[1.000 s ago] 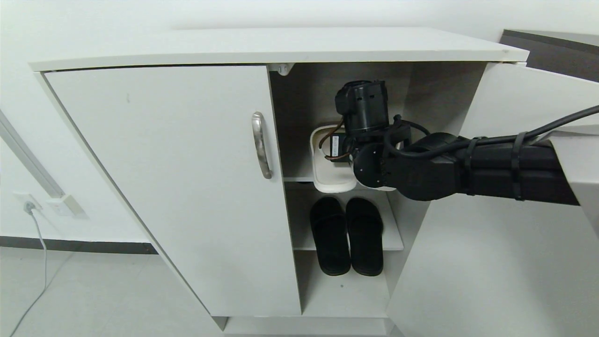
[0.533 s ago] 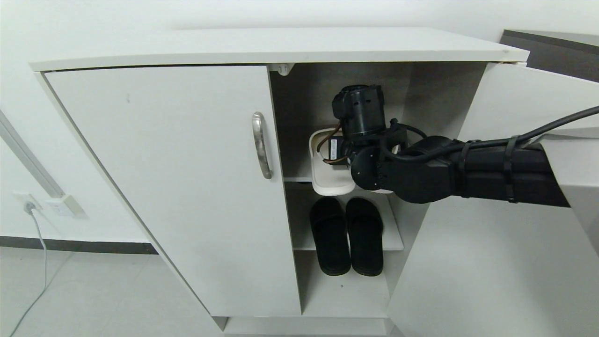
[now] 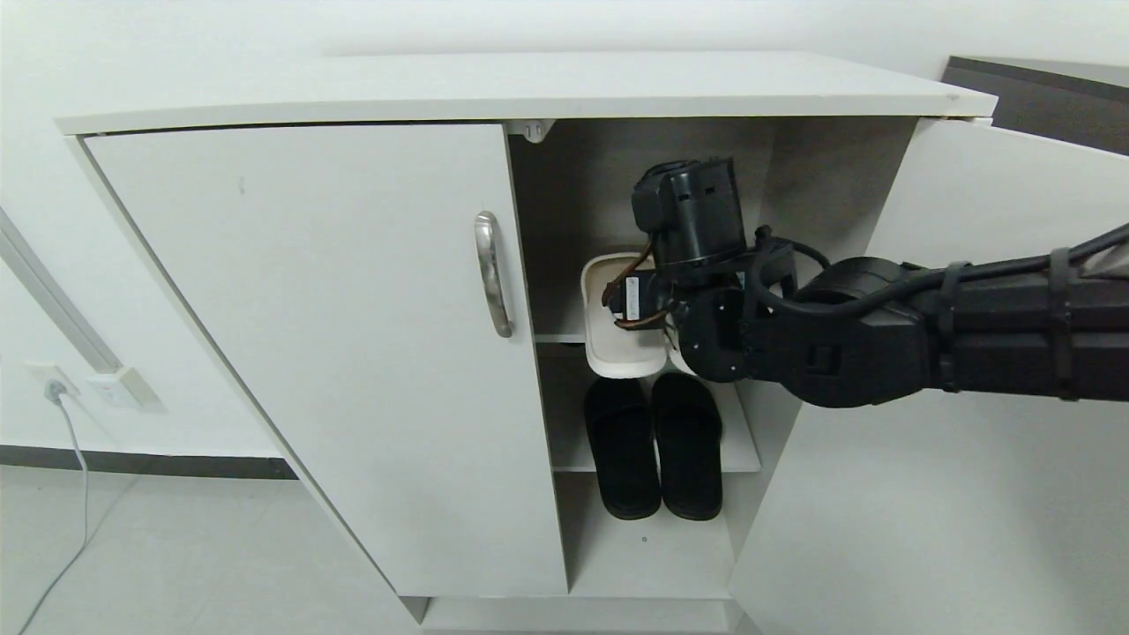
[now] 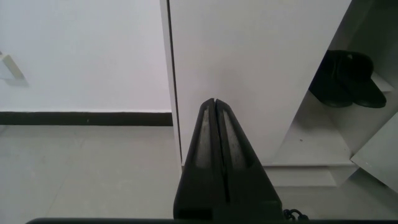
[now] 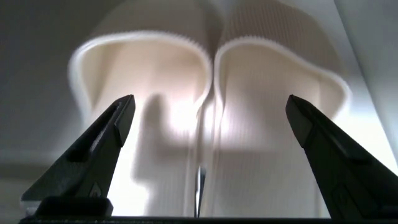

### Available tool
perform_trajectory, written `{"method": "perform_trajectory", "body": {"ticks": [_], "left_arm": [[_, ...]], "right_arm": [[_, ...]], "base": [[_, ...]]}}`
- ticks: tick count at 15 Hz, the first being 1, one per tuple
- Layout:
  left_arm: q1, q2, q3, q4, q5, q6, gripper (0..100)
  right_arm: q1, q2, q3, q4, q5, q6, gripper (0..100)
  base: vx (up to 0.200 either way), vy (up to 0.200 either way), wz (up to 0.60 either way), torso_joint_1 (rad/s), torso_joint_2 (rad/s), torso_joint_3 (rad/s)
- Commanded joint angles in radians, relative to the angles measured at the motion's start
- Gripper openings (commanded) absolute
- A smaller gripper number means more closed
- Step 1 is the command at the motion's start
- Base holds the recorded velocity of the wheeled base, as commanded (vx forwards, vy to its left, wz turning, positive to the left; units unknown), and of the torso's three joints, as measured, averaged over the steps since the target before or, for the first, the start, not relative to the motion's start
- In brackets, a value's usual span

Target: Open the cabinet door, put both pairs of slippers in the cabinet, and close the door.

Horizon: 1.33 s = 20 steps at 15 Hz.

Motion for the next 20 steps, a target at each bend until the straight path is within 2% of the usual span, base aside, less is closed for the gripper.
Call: {"method": "perform_trajectory", "body": {"ticks": [1,4,7,8,9,12,20], "left_arm": [[0.0,0.001,0.0,0.0,0.001,0.001,0],[0.0,0.001,0.0,0.0,0.001,0.001,0],[0.0,0.001,0.0,0.0,0.001,0.001,0],[0.0,0.001,0.0,0.0,0.001,0.001,0],[0.0,0.001,0.0,0.0,0.001,0.001,0],[0.0,0.001,0.0,0.0,0.001,0.001,0],[0.0,0.001,0.0,0.0,0.002,0.001,0]], "right_arm": [[0.053,-0.123,0.105,-0.005,0.002,0.001,100],[0.111,-0.272,0.299,-0.012,0.018,0.007,100],[0.185,-0.442,0.519,-0.077,0.151,0.024,100],[0.205,-0.476,0.582,-0.103,0.162,0.024,100],[0.214,-0.499,0.648,-0.132,0.165,0.021,0],[0.214,-0.493,0.718,-0.218,0.209,0.006,0],[0.214,-0.468,0.729,-0.222,0.205,0.004,0]], "base": [[0.0,0.0,0.0,0.0,0.0,0.0],[0.0,0.0,0.0,0.0,0.0,0.0],[0.0,0.0,0.0,0.0,0.0,0.0],[0.0,0.0,0.0,0.0,0.0,0.0],[0.0,0.0,0.0,0.0,0.0,0.0],[0.0,0.0,0.0,0.0,0.0,0.0],[0.0,0.0,0.0,0.0,0.0,0.0]]}}
